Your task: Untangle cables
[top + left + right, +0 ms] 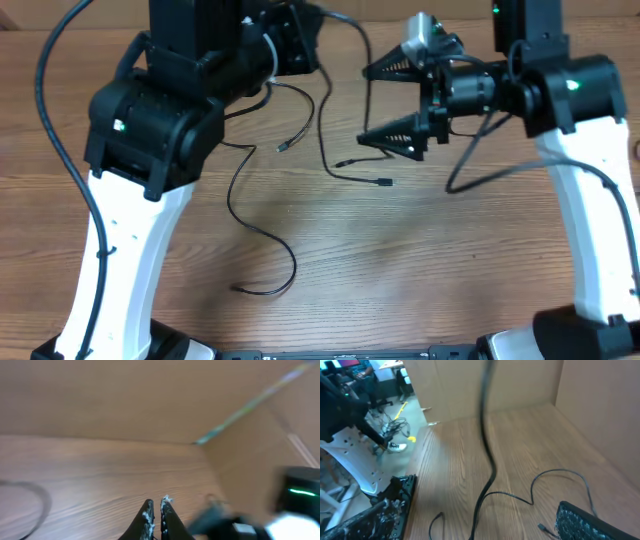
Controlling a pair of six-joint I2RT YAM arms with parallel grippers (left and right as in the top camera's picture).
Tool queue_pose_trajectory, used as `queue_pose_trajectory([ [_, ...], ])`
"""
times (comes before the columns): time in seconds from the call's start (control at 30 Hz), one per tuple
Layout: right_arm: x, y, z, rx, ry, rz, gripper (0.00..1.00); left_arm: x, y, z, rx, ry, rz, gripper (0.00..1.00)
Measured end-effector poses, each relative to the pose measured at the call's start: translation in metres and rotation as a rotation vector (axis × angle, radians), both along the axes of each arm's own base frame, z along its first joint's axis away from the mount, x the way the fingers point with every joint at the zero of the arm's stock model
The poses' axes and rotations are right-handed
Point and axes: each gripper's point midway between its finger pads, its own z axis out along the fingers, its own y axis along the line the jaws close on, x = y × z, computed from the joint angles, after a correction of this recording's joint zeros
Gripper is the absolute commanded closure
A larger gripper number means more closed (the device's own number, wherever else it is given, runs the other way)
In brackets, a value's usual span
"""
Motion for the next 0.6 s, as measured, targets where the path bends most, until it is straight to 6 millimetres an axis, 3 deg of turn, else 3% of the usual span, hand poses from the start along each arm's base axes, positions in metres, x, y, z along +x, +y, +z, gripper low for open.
queue_pose_trajectory([
  [0.1, 0.009, 0.014, -0.013, 0.014, 0.033, 0.042, 0.0, -0.005, -0.014, 0.014, -0.058, -0.032, -0.057, 0.96],
  [0.23, 0.016, 0.029, -0.017, 0.075, 0.019, 0.11, 0.0, -0.008, -0.018, 0.017, -0.084, -0.021, -0.079, 0.96],
  [0.27, 0.017, 0.033, -0.015, 0.096, 0.002, 0.131, 0.25, -0.008, -0.018, 0.017, -0.088, -0.018, -0.082, 0.96],
  [0.3, 0.017, 0.035, -0.014, 0.109, -0.005, 0.146, 0.86, -0.009, -0.019, 0.017, -0.091, -0.017, -0.085, 0.96],
  [0.33, 0.016, 0.038, -0.011, 0.125, -0.018, 0.162, 0.96, -0.009, -0.019, 0.019, -0.096, -0.022, -0.088, 0.95],
  [0.5, 0.007, 0.047, -0.008, 0.14, -0.012, 0.2, 0.96, -0.009, -0.021, 0.023, -0.109, -0.032, -0.093, 0.88],
  [0.6, 0.013, 0.05, -0.018, 0.083, 0.015, 0.15, 0.96, -0.01, -0.021, 0.021, -0.101, -0.03, -0.101, 0.67],
])
